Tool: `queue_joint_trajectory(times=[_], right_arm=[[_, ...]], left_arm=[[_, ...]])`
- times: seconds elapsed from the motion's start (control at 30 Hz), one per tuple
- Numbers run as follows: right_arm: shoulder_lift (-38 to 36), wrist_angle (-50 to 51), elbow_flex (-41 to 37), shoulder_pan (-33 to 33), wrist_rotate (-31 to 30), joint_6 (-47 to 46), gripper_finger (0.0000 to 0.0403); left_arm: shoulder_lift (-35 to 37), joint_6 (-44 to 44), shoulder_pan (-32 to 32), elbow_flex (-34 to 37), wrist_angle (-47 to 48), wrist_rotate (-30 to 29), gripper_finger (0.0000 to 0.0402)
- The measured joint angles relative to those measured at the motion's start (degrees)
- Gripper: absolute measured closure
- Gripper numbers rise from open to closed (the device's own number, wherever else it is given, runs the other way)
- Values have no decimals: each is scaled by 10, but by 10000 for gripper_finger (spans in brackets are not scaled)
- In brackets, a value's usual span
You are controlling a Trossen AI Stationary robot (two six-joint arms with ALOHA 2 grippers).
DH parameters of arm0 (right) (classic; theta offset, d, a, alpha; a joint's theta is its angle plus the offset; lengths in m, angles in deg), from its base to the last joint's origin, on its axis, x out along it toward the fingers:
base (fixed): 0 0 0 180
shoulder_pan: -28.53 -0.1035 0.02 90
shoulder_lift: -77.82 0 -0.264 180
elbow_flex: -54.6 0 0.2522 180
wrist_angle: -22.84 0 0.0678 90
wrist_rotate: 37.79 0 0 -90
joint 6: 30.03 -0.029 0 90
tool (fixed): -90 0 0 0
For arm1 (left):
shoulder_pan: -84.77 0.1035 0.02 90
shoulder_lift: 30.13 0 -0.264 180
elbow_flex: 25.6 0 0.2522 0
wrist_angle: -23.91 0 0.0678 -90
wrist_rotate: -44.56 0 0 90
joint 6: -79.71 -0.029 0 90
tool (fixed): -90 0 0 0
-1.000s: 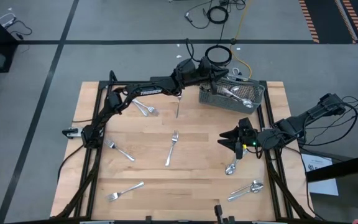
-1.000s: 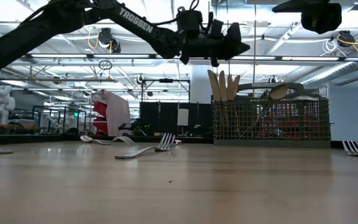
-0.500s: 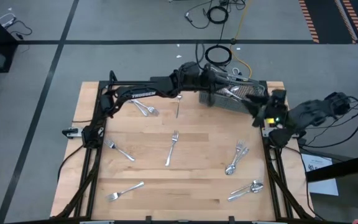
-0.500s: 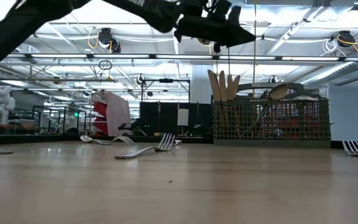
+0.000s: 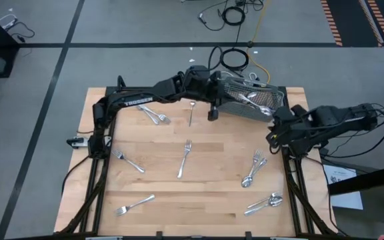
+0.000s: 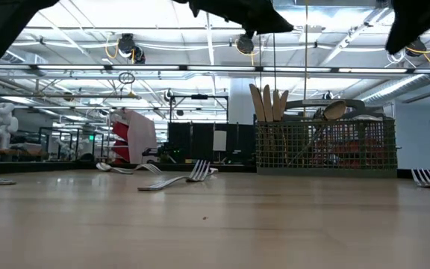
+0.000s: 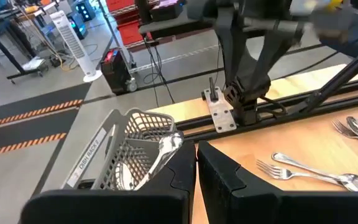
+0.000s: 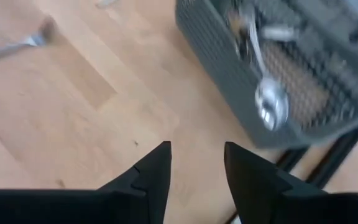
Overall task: Sort silverware
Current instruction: Put the silver spoon into the silverware basket
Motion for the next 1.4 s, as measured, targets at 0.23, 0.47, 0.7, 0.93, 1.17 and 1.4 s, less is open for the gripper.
queue_joint_trajectory(times=[0.23, 0.47, 0.7, 0.93, 1.17, 1.4], right_arm=[[-24, 0, -113, 6, 59, -157, 367], [-62, 1, -201, 6, 111, -313, 401], [-98, 16, -221, 13, 77, -410, 403], [-114, 15, -221, 53, 63, -437, 403], [-112, 16, -221, 107, 63, -446, 403], [-112, 6, -221, 144, 91, -428, 403]], left_arm=[[3, 21, 1, 0, 24, 0, 374], [25, 17, 1, 0, 69, -2, 374], [29, 16, 3, 1, 76, -2, 374], [31, 16, 3, 1, 73, -1, 374], [31, 16, 3, 1, 69, 3, 374], [48, 11, 3, 1, 64, 5, 374]])
